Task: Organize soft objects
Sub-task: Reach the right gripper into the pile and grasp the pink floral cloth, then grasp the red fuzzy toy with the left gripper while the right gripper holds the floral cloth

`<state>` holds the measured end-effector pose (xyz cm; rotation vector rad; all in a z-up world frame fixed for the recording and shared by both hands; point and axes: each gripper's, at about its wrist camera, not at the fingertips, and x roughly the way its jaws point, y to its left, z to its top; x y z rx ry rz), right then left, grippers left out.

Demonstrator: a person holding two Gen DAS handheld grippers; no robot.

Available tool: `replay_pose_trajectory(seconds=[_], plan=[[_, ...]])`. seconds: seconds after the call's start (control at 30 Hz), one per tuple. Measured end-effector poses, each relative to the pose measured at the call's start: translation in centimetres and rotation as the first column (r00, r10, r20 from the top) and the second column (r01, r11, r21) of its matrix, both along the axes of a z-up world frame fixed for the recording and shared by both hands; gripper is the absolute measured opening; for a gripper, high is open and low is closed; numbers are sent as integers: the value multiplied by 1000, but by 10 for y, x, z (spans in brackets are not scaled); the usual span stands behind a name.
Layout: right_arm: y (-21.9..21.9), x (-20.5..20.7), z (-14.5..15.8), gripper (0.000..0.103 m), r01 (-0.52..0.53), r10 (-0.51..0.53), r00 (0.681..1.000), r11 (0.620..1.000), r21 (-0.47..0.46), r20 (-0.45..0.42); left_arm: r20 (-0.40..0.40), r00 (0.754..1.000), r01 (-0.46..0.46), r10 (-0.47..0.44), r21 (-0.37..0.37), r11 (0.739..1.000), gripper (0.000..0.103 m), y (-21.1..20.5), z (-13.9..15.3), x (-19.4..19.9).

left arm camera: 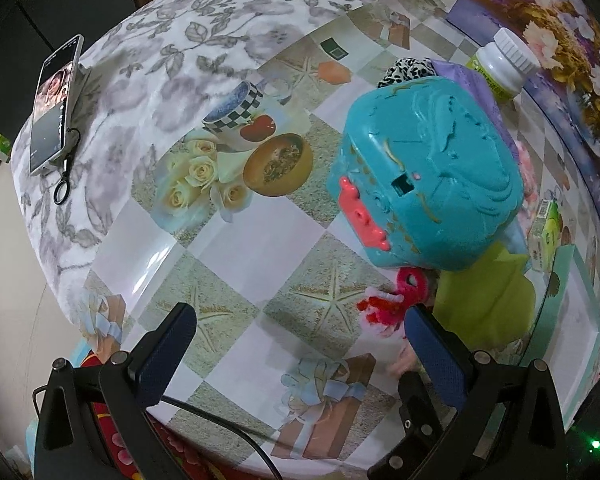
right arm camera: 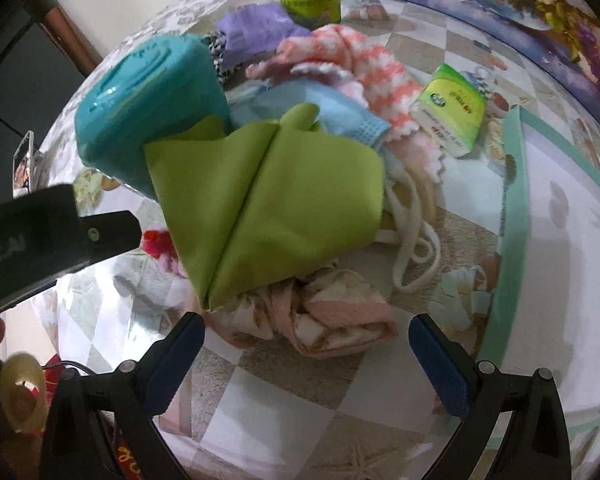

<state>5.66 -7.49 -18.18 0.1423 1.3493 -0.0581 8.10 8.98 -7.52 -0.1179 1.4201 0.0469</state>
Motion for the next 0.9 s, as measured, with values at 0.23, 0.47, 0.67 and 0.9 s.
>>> replay_pose_trajectory(seconds=[0.23,0.47,0.67,0.9], plan=[[9,8,-8,86,-15,15,1000,1000,-6,2,9,999,35,-35,36,999,103,-5,-8,0],[4,7,-2,52,-1,1,1000,1000,10,12,9,995,95,-95,4,995,103,-19,-18,3],[-15,5,2,42,38,-38,999,998,40,3,8,994,111,-111,-24,994,103,-30,-28,7],[-31,0,6,42,46,-46,999,998,37,-7,39,987,154,-154,0,988,99,-53,-39,8]])
